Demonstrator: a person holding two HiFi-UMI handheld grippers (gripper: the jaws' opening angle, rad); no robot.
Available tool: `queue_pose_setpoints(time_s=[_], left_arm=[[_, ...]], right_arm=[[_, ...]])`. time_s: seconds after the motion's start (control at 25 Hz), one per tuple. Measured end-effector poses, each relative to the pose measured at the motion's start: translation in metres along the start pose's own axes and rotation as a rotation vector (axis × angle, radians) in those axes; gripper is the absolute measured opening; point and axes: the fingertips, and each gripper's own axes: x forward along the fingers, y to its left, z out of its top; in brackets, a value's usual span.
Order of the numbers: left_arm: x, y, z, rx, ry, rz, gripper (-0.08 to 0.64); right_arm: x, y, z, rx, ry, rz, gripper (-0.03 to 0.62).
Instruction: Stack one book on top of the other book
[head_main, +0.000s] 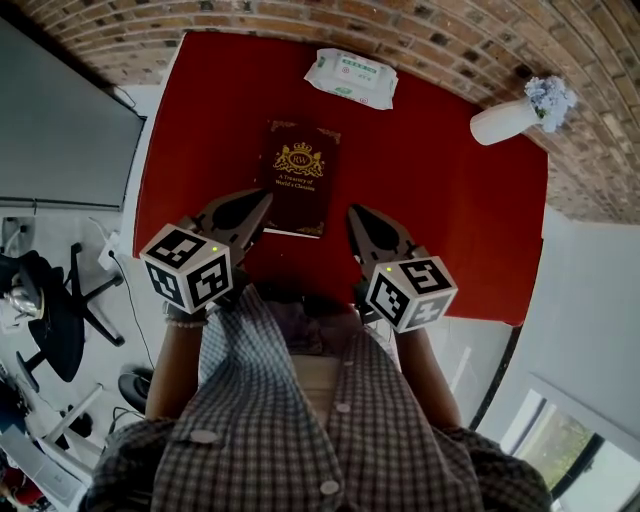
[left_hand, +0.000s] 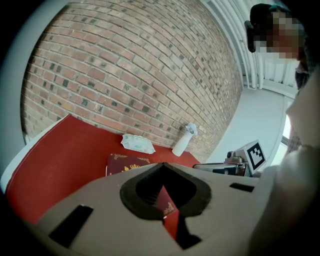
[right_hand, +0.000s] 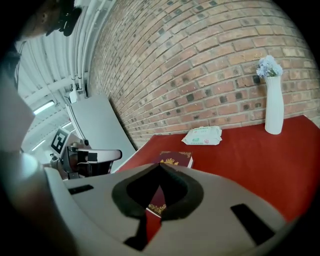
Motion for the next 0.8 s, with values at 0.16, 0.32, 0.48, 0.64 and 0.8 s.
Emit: queue_pose_setpoints(time_s=[0.16,0.32,0.48,0.64,0.8], left_arm=[[-0.006,-0.009,0.008,0.003,-0.040,-0.018,0.008],[-0.015,-0.017,0.018,0.026,-0.079,-0.032,0.008],[-0.022,-0.019,0.026,0.040,-0.111,-0.039,0.008],[-0.024,-0.020,0.032,0.054,-0.126,-0.037,0.008],[-0.025,-0.020,0.036,0.055,-0.138,-0.037,0.008]], right_arm=[[-0.009,0.003,0.009,-0.059,-0.023,-0.013,0.008],[-0.018,0.003,0.019,-0.065,-0.073,-0.019,0.006],[-0.023,0.004,0.028,-0.052,-0.120,-0.017,0.006],[-0.027,0.003,0.033,-0.036,-0.146,-0.006,0.008],[-0.029,0.001,0.035,-0.023,-0.159,-0.004,0.006]])
